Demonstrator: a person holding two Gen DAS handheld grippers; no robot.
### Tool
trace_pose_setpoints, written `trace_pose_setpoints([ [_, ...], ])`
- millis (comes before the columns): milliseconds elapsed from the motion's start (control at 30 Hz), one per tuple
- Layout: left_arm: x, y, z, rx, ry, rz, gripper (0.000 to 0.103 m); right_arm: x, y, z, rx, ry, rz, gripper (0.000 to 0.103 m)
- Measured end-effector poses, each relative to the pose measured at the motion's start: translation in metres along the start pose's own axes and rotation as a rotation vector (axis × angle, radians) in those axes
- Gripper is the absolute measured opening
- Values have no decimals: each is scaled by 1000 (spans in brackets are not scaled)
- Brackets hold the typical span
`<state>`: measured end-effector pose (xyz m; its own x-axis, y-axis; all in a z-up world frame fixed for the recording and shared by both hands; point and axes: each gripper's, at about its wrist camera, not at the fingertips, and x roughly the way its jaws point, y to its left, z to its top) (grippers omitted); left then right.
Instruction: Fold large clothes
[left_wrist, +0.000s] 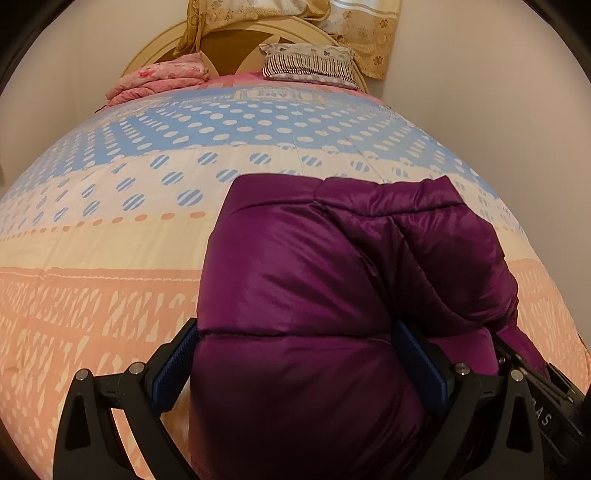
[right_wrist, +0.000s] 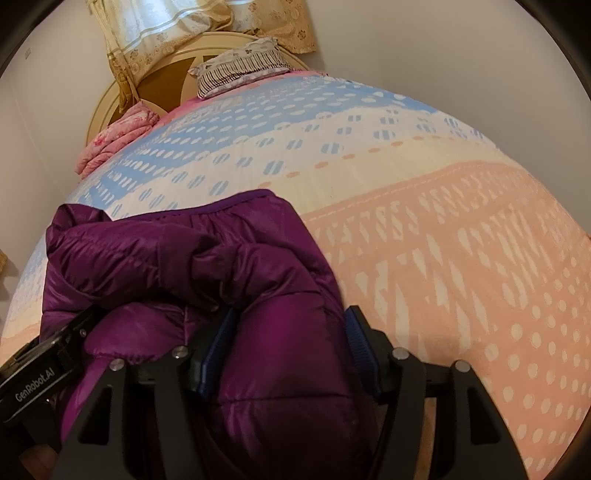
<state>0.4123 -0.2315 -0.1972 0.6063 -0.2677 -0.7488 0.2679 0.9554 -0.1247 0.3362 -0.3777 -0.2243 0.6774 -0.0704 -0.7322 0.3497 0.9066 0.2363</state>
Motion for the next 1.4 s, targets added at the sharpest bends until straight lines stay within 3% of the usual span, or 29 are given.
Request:
trace_pose_setpoints([
  [200, -25, 10, -10, 12, 19, -31, 100, -1, -7, 1, -7, 15, 22, 65],
  [333, -63, 29, -29, 50, -41, -92, 100, -22, -15, -2, -1, 19, 67, 72],
  [400, -60, 34, -39, 77, -10, -104, 101, -27, -18, -8, -28, 16, 68, 73],
  [533, -51, 39, -46, 28, -4, -161, 101, -20, -24, -14, 11, 32, 127, 73],
  [667, -45, 29, -47, 60, -17, -153, 102, -16, -20, -17, -8, 35, 151, 73],
  [967, -45, 17, -53, 118, -21, -163, 102, -14, -17, -21, -5, 58, 229, 61],
  [1233, -46, 9, -55, 149, -18, -187, 101, -11, -20, -21, 14, 66, 266, 61],
  [1400, -52, 2, -57, 190, -39, -216, 85, -13, -20, -22, 6, 58, 302, 46],
])
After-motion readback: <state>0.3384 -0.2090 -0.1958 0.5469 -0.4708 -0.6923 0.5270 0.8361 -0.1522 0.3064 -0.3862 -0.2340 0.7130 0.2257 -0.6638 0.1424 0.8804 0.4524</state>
